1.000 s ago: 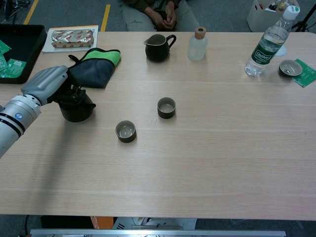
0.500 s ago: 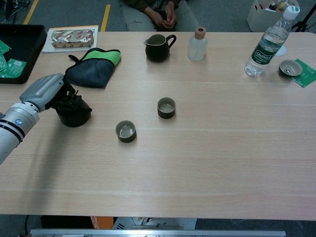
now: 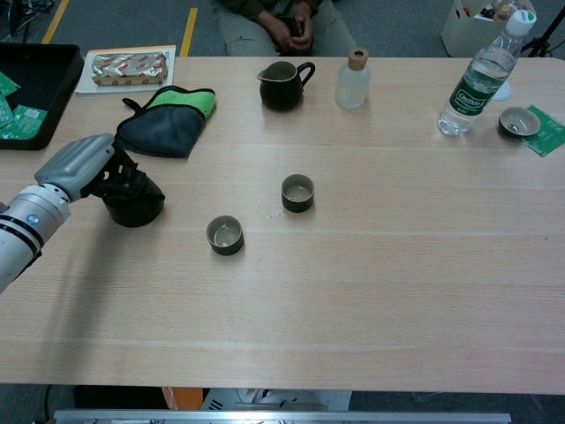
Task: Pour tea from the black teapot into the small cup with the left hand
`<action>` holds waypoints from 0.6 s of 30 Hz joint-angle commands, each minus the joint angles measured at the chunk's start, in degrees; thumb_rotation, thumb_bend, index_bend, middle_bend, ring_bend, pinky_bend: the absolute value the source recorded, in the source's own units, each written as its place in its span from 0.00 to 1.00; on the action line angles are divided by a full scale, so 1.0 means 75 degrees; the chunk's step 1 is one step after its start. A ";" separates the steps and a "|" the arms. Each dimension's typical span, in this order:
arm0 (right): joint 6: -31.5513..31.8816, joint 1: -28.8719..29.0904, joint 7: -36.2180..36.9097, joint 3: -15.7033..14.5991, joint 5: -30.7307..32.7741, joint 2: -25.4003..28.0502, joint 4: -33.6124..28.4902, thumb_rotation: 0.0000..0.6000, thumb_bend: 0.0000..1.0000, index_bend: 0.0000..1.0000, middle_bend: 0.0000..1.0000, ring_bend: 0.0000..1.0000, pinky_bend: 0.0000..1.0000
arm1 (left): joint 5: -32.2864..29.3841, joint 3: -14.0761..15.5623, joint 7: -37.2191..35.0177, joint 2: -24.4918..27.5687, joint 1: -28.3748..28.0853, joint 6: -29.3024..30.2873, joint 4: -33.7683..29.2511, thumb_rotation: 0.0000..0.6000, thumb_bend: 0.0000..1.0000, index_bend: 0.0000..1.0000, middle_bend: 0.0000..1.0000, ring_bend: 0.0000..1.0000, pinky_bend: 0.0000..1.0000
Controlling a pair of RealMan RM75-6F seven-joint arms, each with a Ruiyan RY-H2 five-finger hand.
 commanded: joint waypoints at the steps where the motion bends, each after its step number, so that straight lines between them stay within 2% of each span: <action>1: 0.0003 0.0003 0.0000 0.0003 -0.0002 -0.0003 -0.0001 1.00 0.11 0.27 0.36 0.29 0.32 | -0.0089 -0.0021 0.0062 0.0064 0.0001 -0.0019 -0.0129 0.63 0.46 0.72 0.73 0.55 0.20; 8: 0.0009 0.0004 0.0005 0.0007 0.0000 -0.0007 0.0002 1.00 0.11 0.27 0.36 0.29 0.32 | -0.0142 -0.0106 -0.0001 0.0103 0.0009 0.0046 -0.0302 0.40 0.34 0.61 0.61 0.39 0.20; 12: 0.0023 -0.0003 0.0014 0.0011 0.0004 -0.0008 0.0007 1.00 0.11 0.27 0.36 0.29 0.32 | -0.0189 -0.0148 -0.0071 0.0155 -0.0009 -0.0002 -0.0426 0.37 0.33 0.55 0.55 0.35 0.20; 18: 0.0023 0.0000 0.0028 0.0015 0.0004 -0.0010 0.0010 1.00 0.11 0.27 0.36 0.29 0.32 | -0.0190 -0.0211 -0.0203 0.0225 -0.0034 -0.0023 -0.0544 0.33 0.32 0.43 0.40 0.23 0.20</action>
